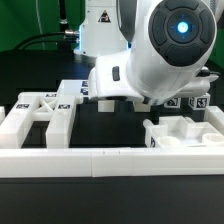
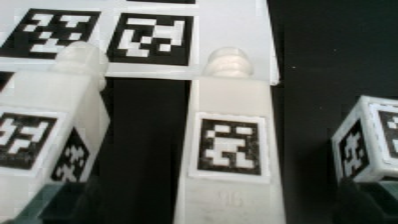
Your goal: Assemble chair
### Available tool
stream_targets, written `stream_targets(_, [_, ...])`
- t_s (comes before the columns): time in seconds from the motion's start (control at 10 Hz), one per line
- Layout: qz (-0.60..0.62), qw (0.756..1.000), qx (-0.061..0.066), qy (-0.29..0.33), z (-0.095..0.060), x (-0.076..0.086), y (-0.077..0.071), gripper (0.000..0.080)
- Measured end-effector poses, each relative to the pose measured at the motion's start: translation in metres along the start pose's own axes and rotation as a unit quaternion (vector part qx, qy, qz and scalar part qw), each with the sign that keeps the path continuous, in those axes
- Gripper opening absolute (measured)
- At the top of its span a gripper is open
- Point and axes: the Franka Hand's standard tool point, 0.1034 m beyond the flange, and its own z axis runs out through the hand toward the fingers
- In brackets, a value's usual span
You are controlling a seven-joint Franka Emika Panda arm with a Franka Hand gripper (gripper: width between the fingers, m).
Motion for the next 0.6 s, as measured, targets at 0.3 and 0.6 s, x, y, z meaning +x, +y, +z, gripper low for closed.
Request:
stream_targets(0.3, [0.000, 1.000, -0.001, 0.000, 0.0049, 0.0031, 0.0005, 0.0649])
stream_targets(0.6, [0.000, 1.000, -0.001, -0.002, 0.0065, 0.0033, 0.0002, 0.0388])
